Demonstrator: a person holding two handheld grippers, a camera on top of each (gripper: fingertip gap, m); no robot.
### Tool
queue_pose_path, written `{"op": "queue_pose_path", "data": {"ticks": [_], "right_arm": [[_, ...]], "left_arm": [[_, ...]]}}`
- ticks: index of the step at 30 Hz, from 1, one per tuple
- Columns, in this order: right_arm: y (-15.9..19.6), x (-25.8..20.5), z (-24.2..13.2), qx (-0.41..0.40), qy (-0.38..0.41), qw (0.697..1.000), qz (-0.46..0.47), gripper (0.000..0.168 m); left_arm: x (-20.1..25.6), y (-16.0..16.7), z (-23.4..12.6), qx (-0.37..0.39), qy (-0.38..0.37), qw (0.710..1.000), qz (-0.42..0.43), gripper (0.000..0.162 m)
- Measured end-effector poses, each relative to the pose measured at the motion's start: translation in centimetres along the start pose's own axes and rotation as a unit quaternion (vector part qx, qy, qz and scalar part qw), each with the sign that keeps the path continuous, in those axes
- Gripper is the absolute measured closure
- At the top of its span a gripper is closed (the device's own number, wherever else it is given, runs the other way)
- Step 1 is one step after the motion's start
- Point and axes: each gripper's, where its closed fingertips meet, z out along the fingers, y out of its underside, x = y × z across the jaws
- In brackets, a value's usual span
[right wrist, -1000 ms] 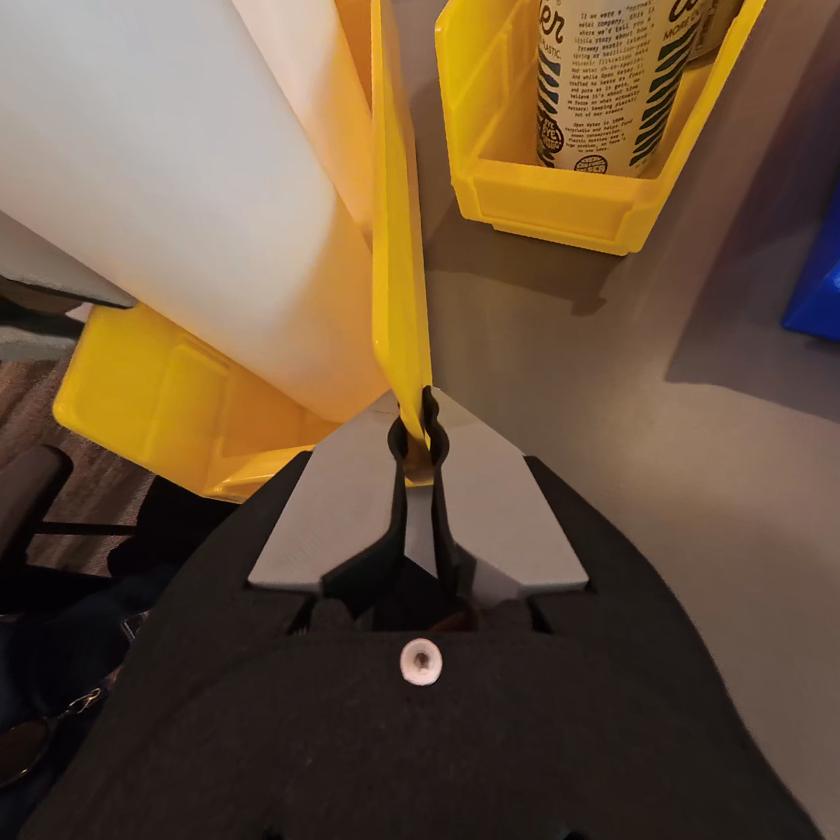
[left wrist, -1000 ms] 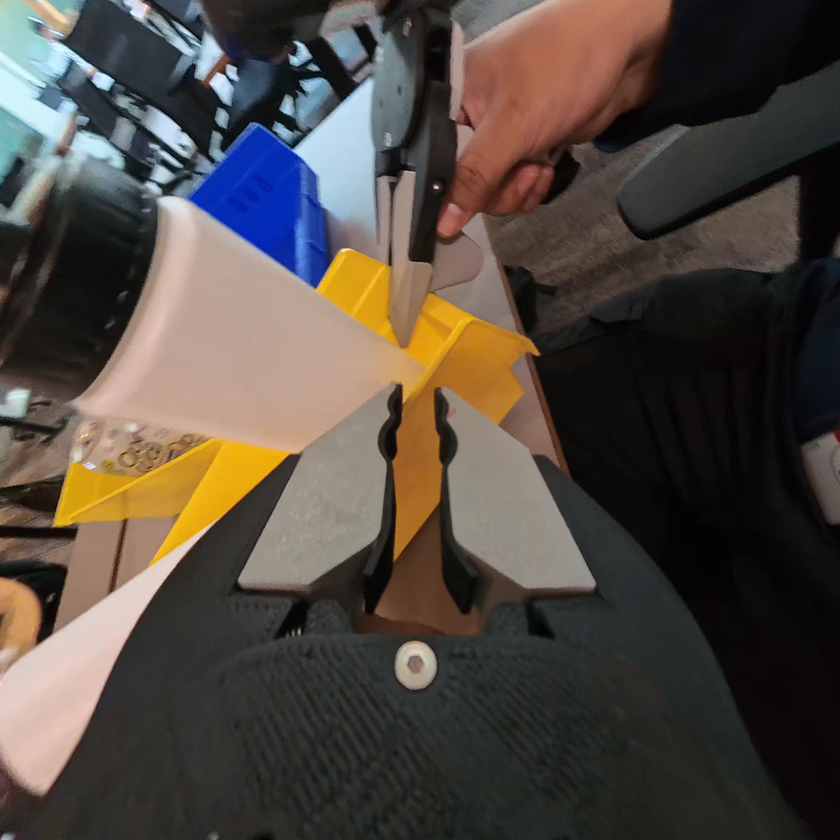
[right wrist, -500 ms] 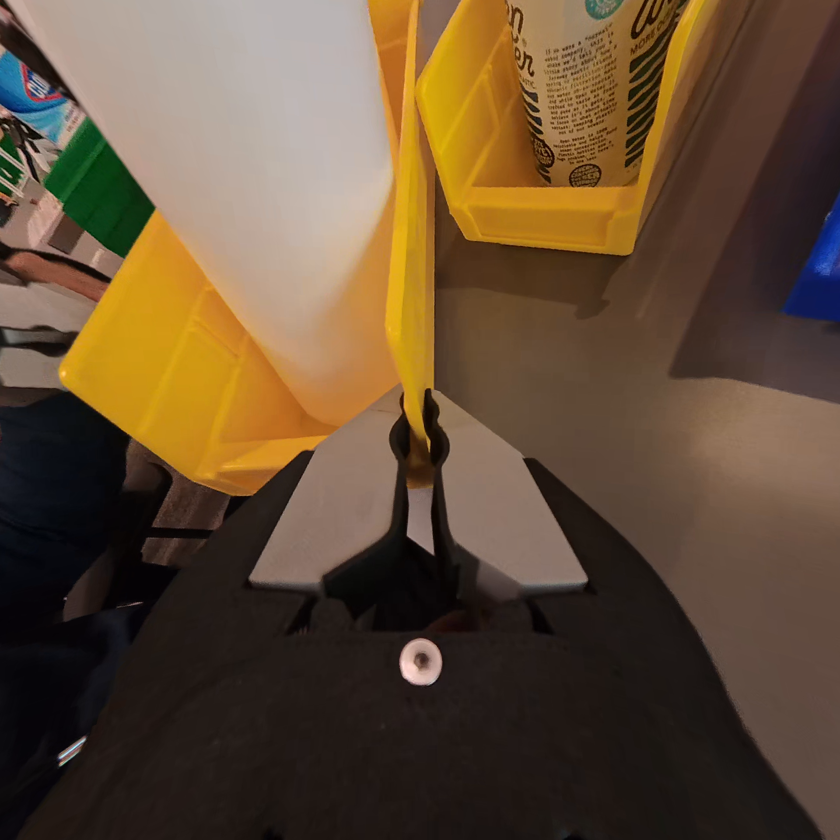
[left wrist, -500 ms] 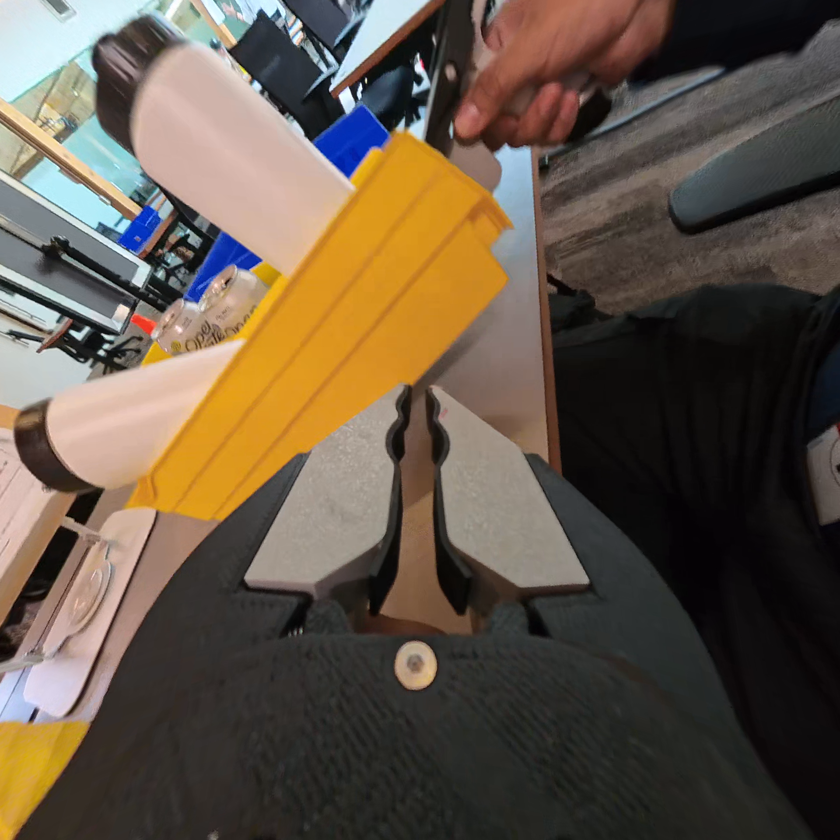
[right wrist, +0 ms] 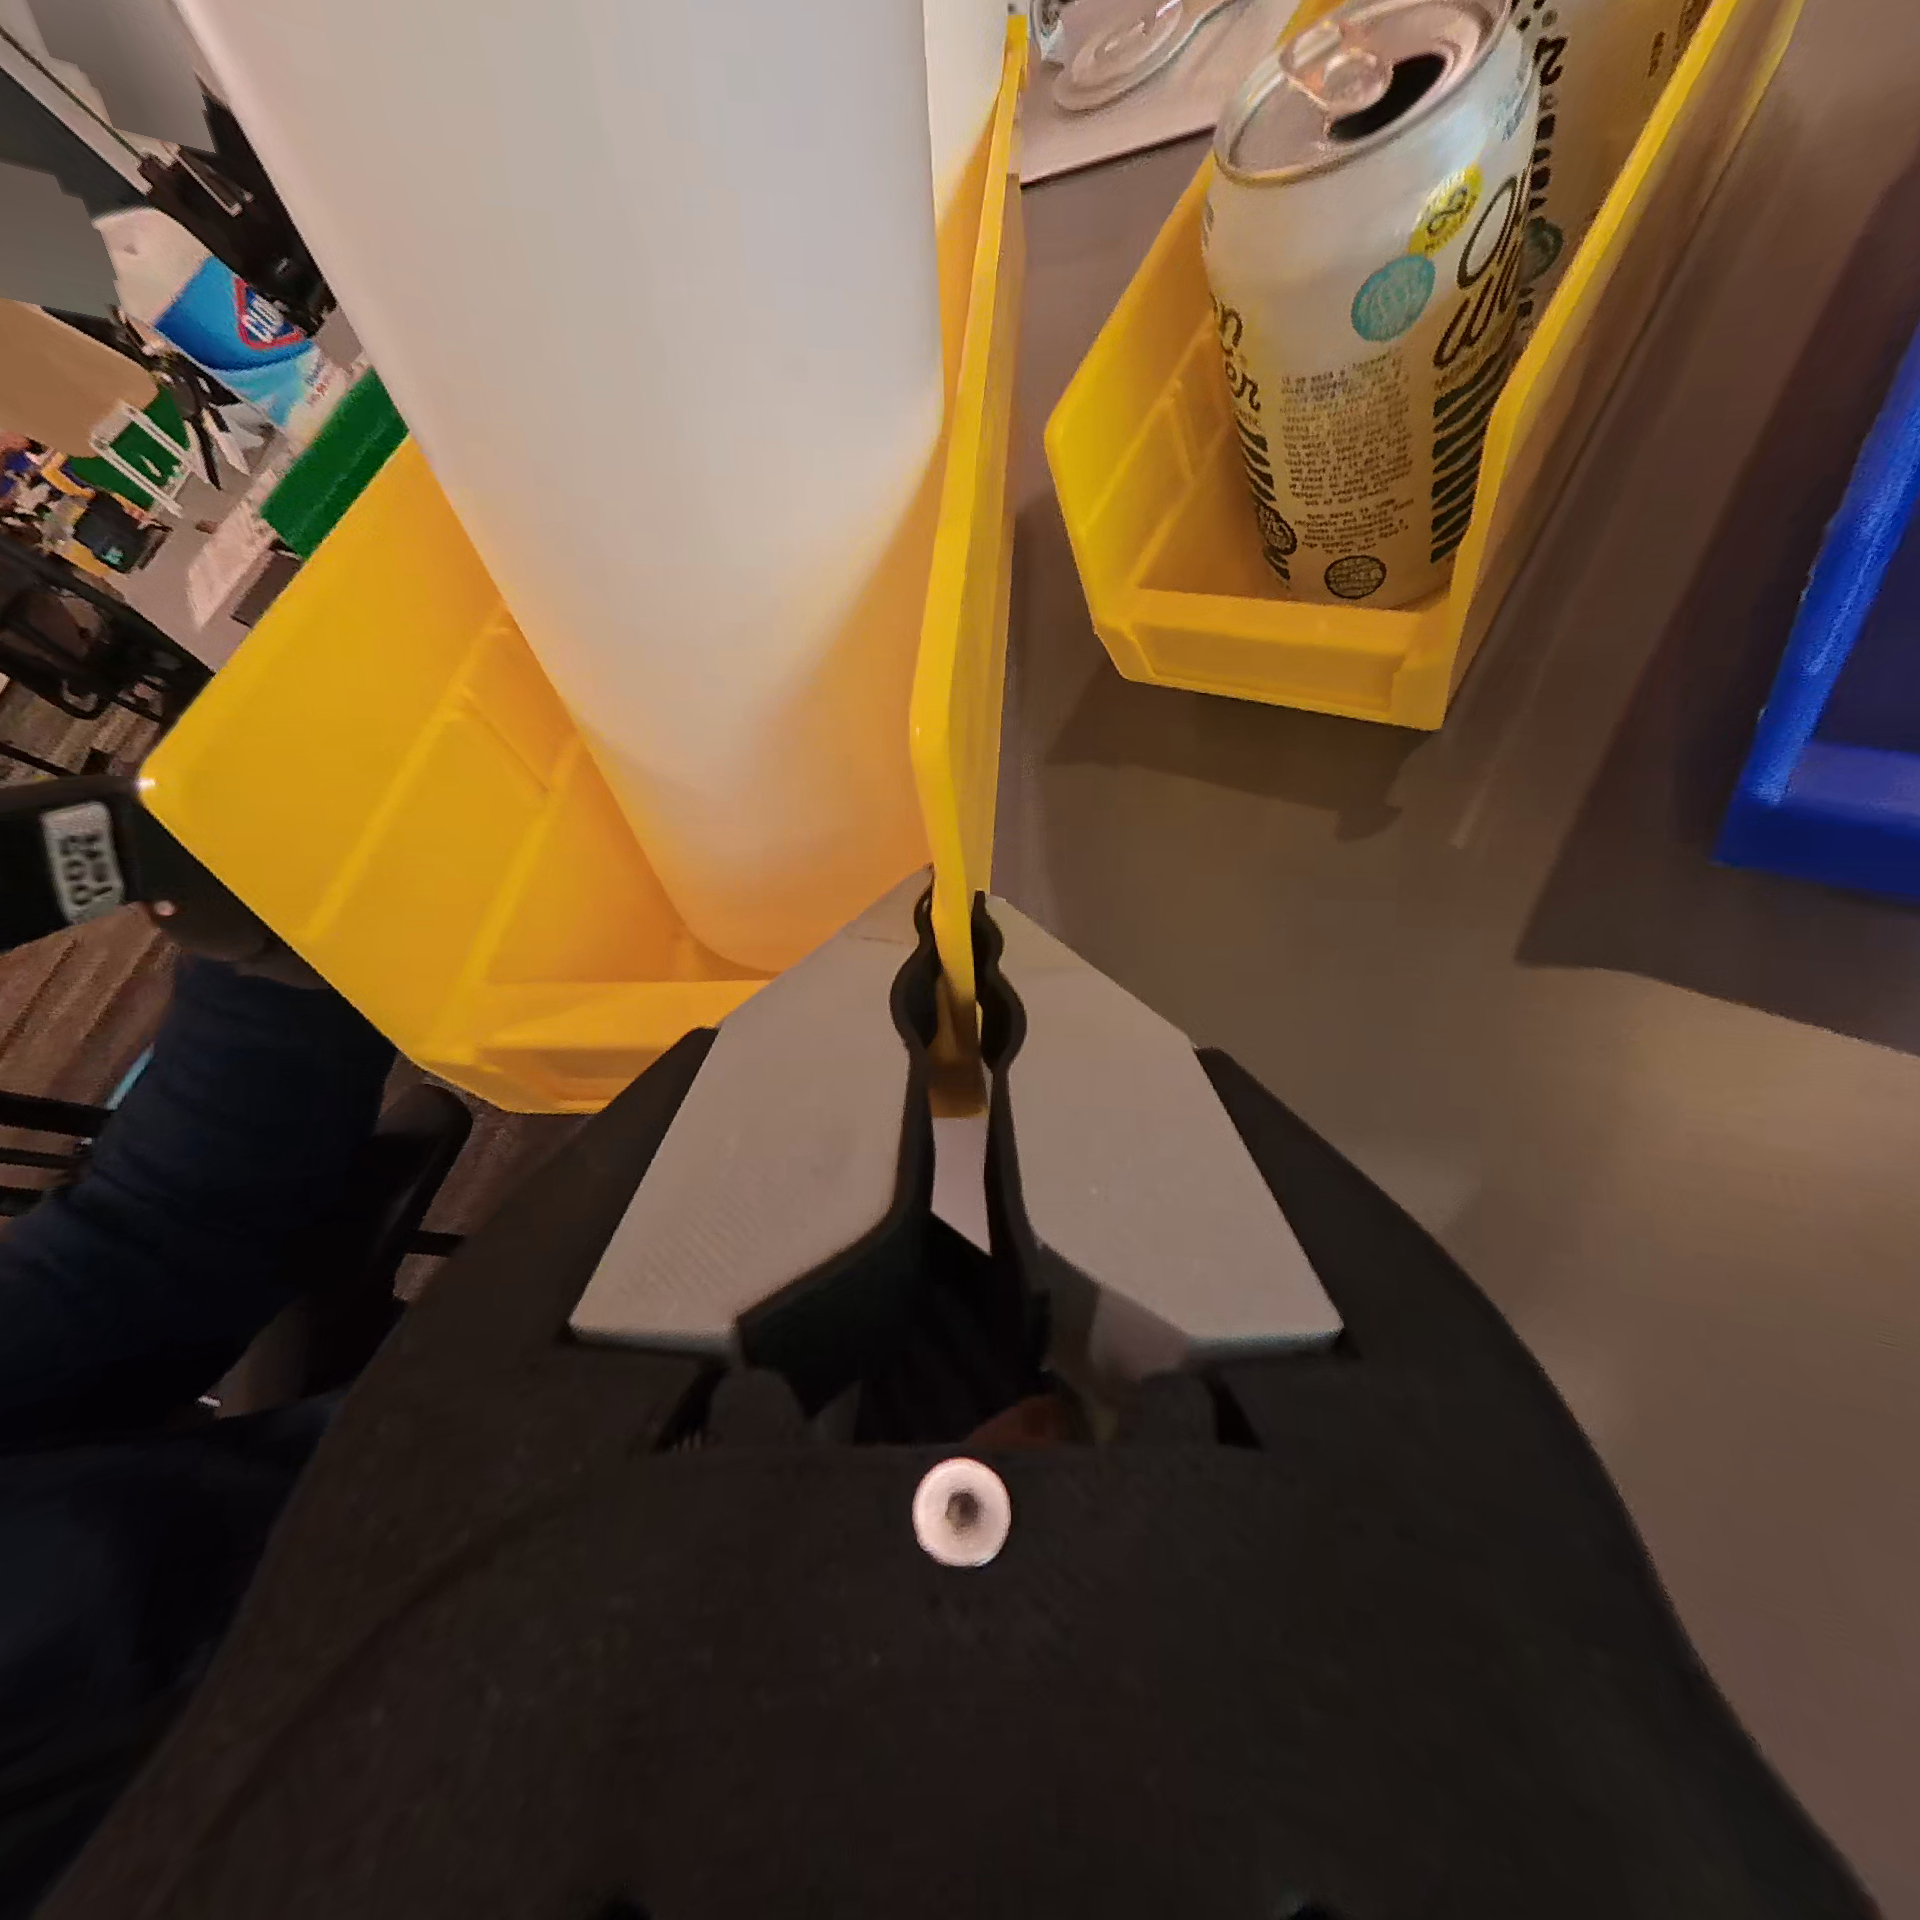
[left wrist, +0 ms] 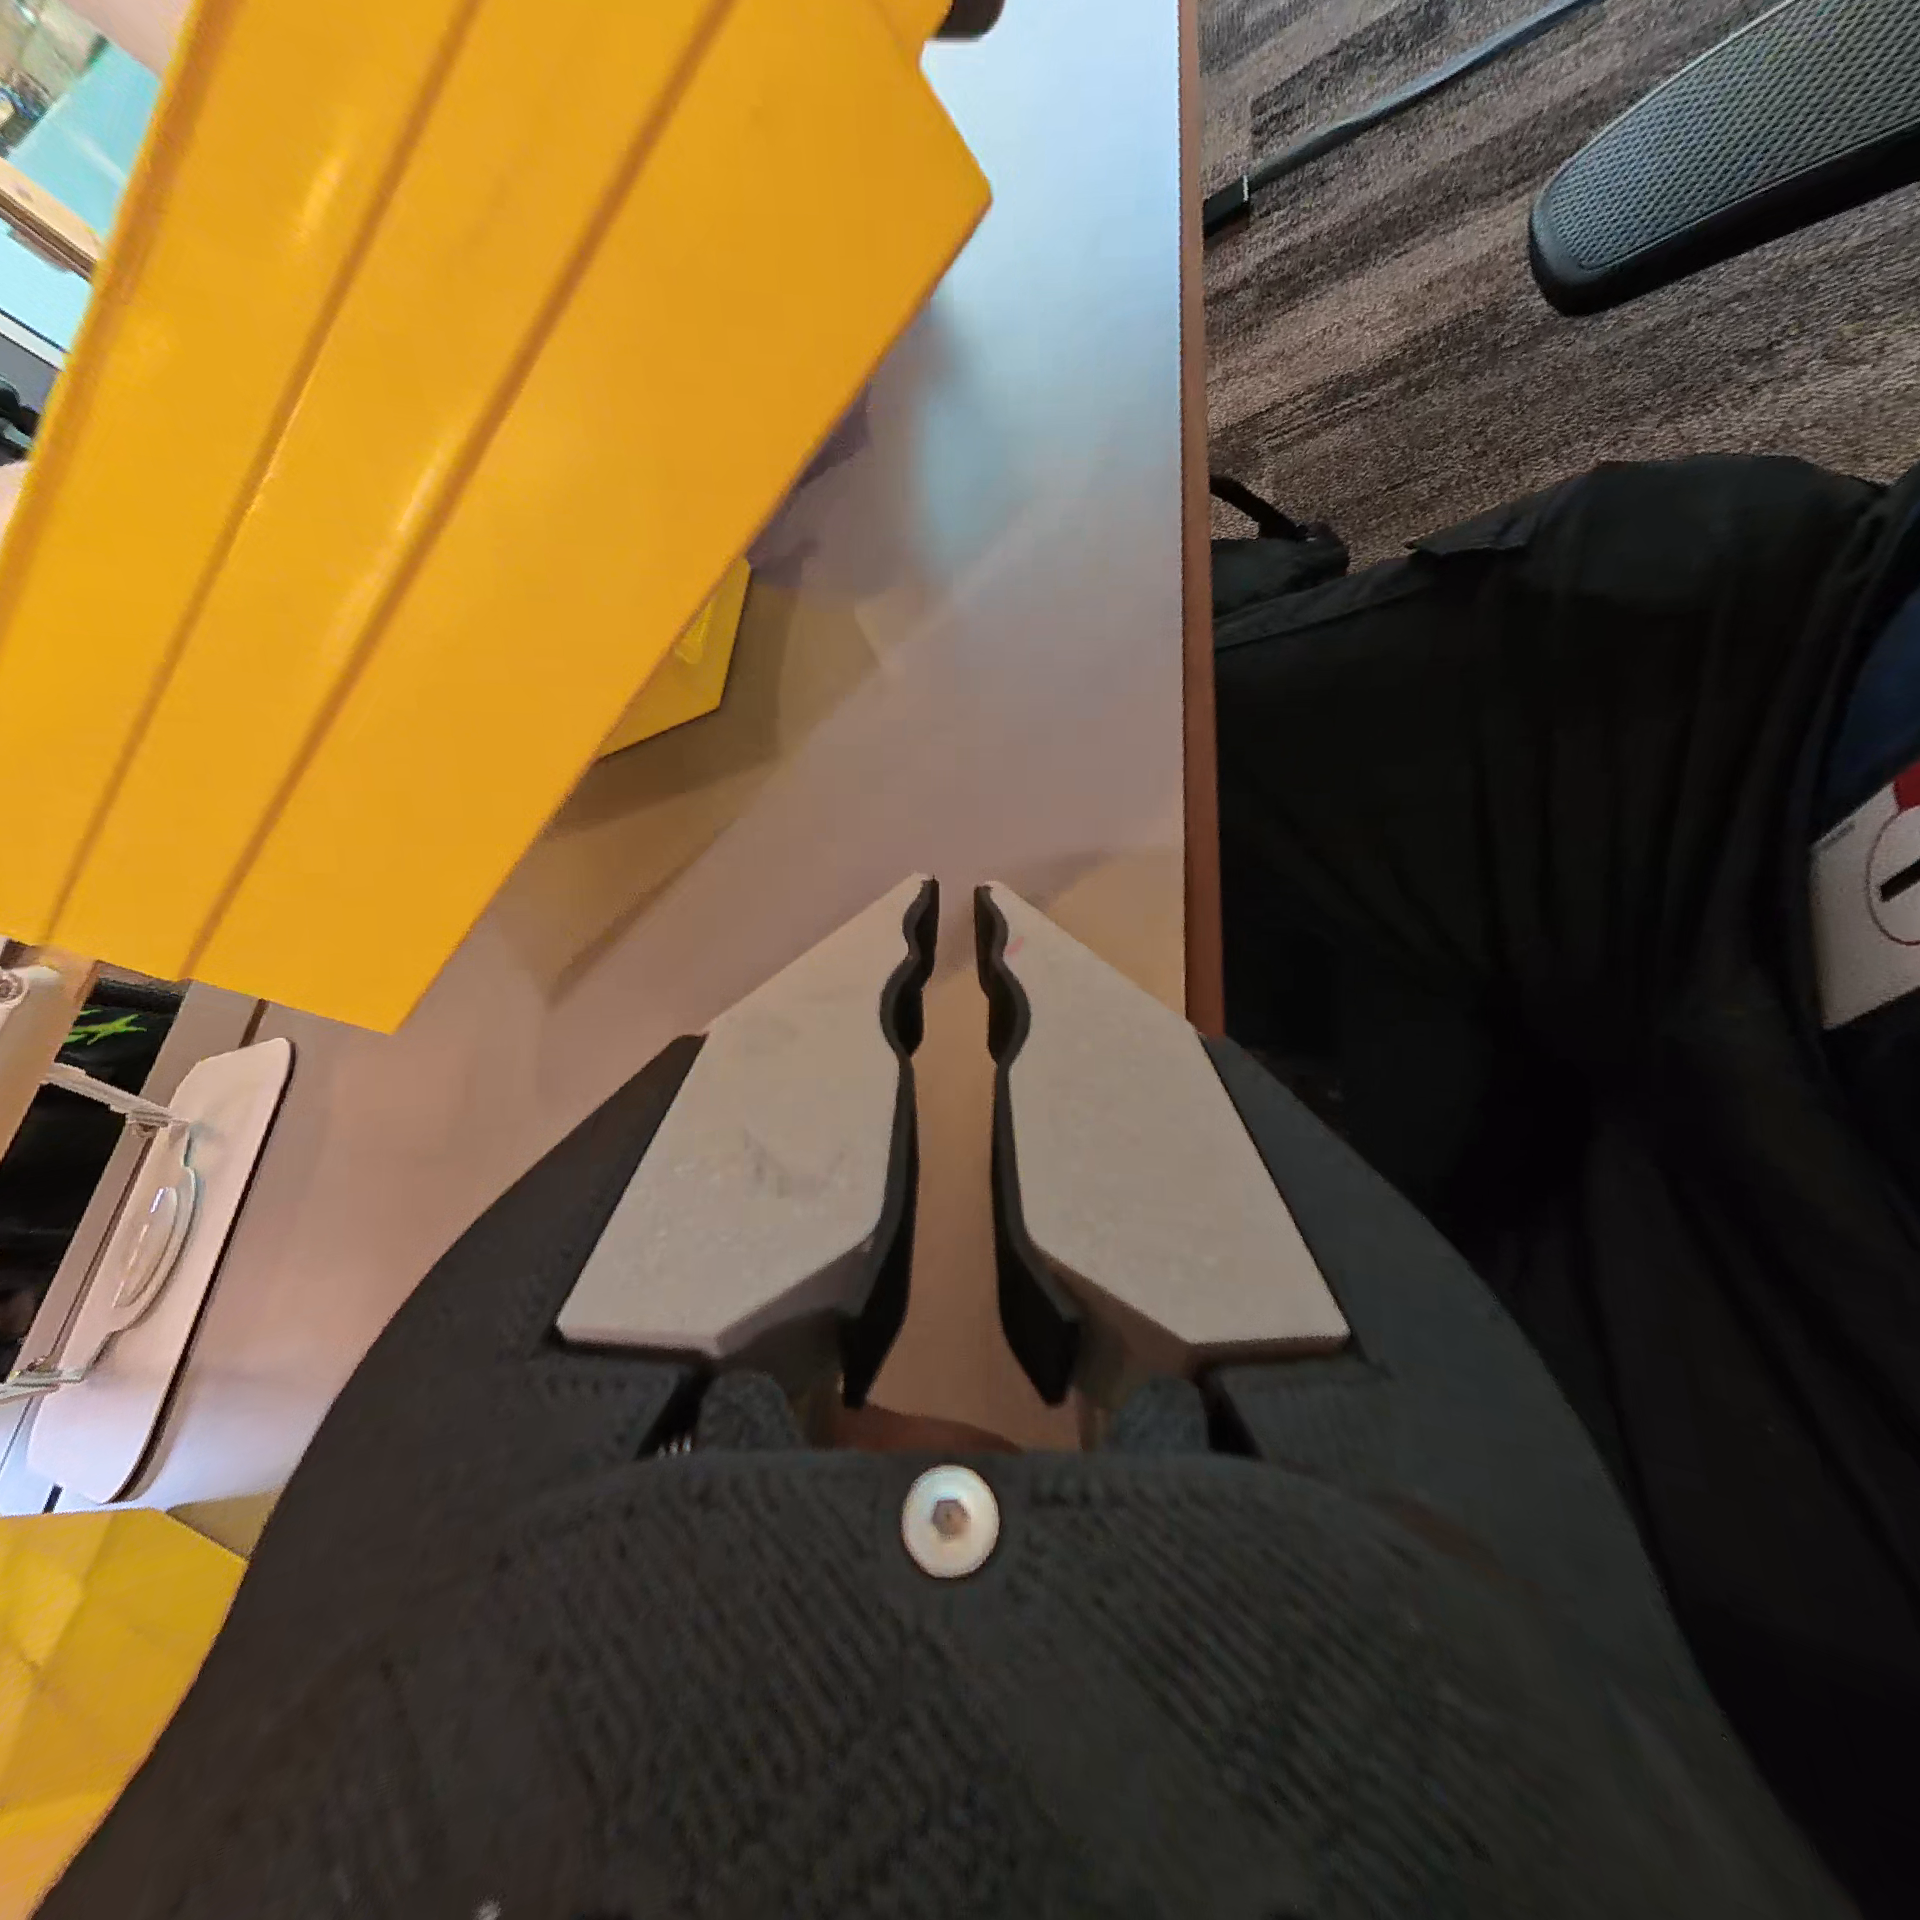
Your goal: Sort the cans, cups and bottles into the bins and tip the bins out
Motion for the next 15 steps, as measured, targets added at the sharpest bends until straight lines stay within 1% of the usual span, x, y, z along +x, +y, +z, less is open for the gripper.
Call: {"op": "queue_pose_path", "data": {"ticks": [2,6,7,12,15], "right_arm": [[-0.8,-0.4,-0.7,0.003,-0.012,1.000,0.005,0.165],[-3.0,-1.1,-2.7,0.017,-0.024,1.000,0.008,0.165],[-3.4,-1.2,-3.2,0.019,-0.023,1.000,0.006,0.168],[-5.6,-0.8,-5.6,0.033,-0.009,0.999,0.002,0.166],[-6.5,-0.2,-6.8,0.046,-0.003,0.999,0.007,0.168]], "left_arm": [[-0.1,0.3,-0.1,-0.004,-0.002,1.000,0.000,0.158],[0.0,0.7,-0.1,-0.006,-0.001,1.000,-0.004,0.158],[0.0,0.8,-0.1,-0.008,-0.001,1.000,-0.003,0.158],[-0.1,1.0,-0.2,-0.005,-0.001,1.000,-0.009,0.158],[-0.1,1.1,-0.2,-0.003,0.000,1.000,-0.011,0.158]]}}
